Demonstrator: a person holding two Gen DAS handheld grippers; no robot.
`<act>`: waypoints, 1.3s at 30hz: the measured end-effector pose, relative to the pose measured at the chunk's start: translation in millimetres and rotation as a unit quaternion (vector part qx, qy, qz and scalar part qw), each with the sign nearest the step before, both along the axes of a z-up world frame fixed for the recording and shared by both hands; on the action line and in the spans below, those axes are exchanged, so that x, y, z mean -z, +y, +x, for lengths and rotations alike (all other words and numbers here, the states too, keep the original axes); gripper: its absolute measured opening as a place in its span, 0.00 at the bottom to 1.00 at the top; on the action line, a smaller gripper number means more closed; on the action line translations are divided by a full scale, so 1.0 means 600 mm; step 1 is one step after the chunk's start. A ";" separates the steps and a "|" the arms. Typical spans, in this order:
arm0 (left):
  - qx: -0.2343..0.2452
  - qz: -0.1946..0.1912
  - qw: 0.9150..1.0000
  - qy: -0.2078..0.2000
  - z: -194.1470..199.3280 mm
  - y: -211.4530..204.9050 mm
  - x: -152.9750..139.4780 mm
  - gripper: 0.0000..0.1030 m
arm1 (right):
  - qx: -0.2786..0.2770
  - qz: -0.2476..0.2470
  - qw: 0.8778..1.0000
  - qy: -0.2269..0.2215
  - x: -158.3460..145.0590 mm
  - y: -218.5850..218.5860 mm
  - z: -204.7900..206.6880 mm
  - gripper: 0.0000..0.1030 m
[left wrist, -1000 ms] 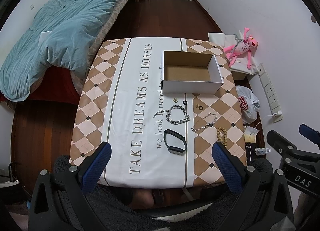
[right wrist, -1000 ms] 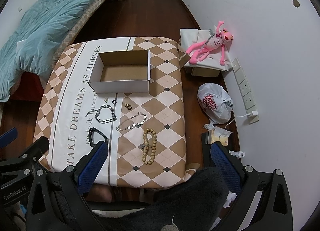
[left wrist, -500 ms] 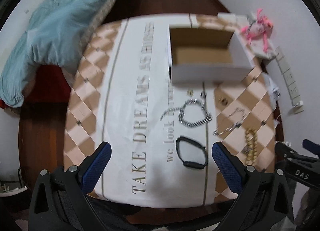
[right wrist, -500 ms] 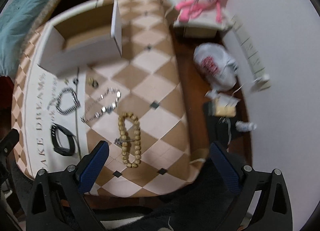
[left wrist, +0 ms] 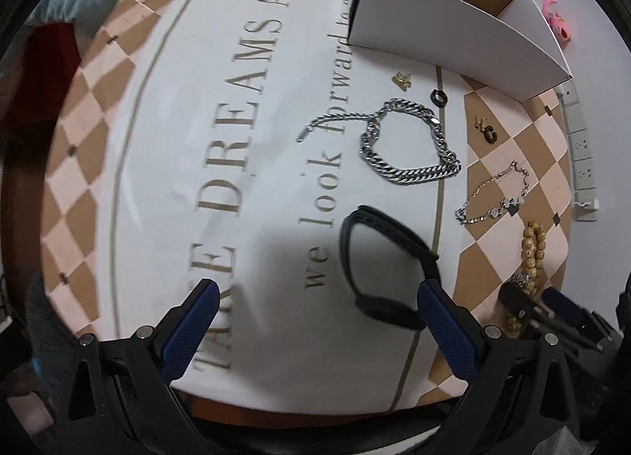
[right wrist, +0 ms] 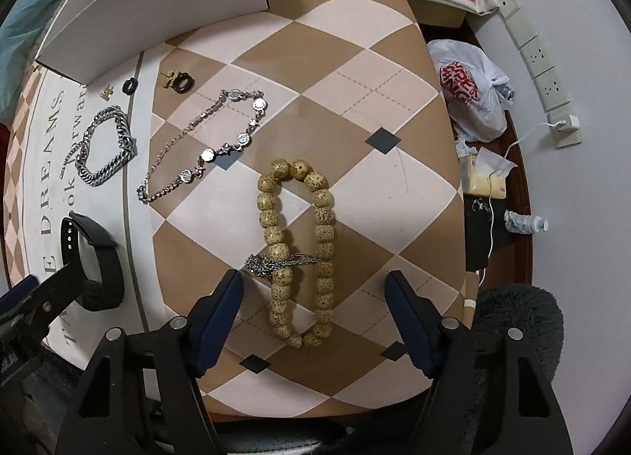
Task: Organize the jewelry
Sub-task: 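Grasp the wooden bead bracelet with the right tool while the left tool grasps the black watch band, then carry both items into the white box and open both tools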
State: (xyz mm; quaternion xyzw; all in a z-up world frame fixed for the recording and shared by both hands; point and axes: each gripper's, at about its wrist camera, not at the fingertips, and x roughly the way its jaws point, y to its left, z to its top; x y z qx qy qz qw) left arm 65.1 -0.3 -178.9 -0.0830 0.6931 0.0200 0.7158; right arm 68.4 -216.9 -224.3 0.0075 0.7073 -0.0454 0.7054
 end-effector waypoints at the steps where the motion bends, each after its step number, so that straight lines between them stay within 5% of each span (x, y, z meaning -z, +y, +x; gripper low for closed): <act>1: 0.003 -0.004 1.000 -0.006 0.001 -0.002 0.002 0.79 | -0.002 0.001 1.000 0.000 -0.003 0.002 0.000 0.71; 3: 0.015 -0.006 1.000 -0.008 0.007 -0.007 0.011 0.38 | -0.007 0.001 1.000 -0.007 -0.009 0.003 -0.003 0.63; 7: 0.049 0.002 0.998 -0.028 0.010 -0.024 0.024 0.06 | -0.009 -0.002 1.000 -0.023 -0.027 0.014 -0.010 0.35; 8: 0.053 0.004 0.998 -0.036 0.009 -0.026 0.025 0.05 | -0.009 -0.003 1.000 -0.026 -0.030 0.017 -0.010 0.20; 10: 0.063 0.010 0.997 -0.042 0.009 -0.037 0.024 0.03 | -0.007 -0.001 1.000 -0.029 -0.032 0.017 -0.010 0.13; 18: 0.076 0.011 0.995 -0.068 -0.001 -0.055 -0.019 0.03 | 0.015 0.065 0.997 -0.043 -0.056 0.005 -0.010 0.09; 28: 0.077 -0.019 0.990 -0.120 0.030 -0.058 -0.105 0.03 | 0.016 0.136 0.986 -0.098 -0.158 0.020 0.004 0.09; 39: 0.082 -0.061 0.977 -0.186 0.129 -0.052 -0.214 0.03 | -0.012 0.181 0.969 -0.165 -0.269 0.032 0.148 0.09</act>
